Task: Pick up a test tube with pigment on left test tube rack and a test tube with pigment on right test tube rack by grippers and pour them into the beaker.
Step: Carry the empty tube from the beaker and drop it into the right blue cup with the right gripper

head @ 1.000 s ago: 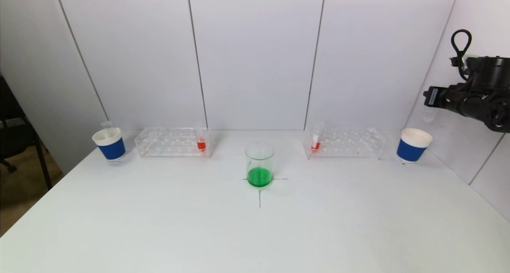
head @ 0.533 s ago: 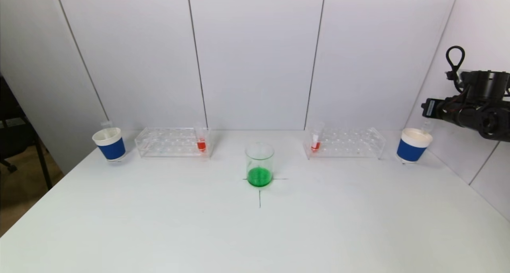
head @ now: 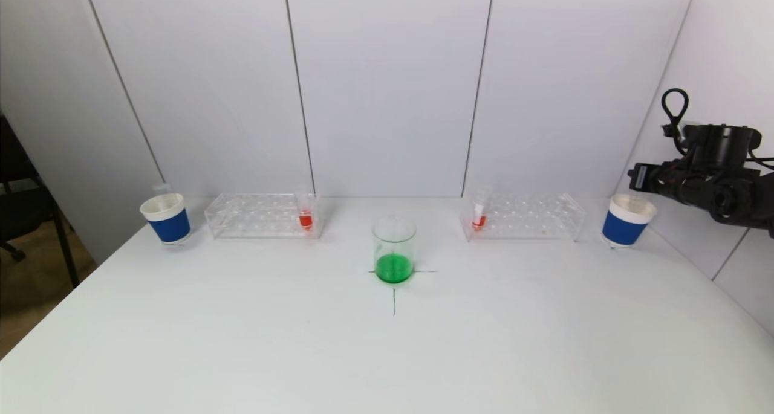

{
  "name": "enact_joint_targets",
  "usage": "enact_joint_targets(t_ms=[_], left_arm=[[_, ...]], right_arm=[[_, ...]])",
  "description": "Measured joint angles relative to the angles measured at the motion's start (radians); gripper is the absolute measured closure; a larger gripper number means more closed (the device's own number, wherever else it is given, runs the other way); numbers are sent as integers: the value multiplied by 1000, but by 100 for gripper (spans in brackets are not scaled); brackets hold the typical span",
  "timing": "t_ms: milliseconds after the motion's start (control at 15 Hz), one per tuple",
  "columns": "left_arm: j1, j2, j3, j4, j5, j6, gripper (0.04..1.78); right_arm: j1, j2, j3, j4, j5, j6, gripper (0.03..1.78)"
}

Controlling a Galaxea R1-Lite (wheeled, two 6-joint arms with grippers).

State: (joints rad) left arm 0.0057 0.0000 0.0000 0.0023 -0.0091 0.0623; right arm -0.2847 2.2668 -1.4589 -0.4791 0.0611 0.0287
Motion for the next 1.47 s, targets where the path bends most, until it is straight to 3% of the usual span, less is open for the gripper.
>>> enact_joint_targets(t_ms=[200, 533, 1467], left_arm=[[0, 0, 0, 0, 0, 0, 6], [0, 0, 0, 0, 0, 0, 6], [0, 0, 0, 0, 0, 0, 6]], right_arm=[[8, 6, 30, -9, 0, -3, 130], [12, 9, 107, -114, 0, -5, 130], [10, 0, 134, -116, -1, 0, 130]])
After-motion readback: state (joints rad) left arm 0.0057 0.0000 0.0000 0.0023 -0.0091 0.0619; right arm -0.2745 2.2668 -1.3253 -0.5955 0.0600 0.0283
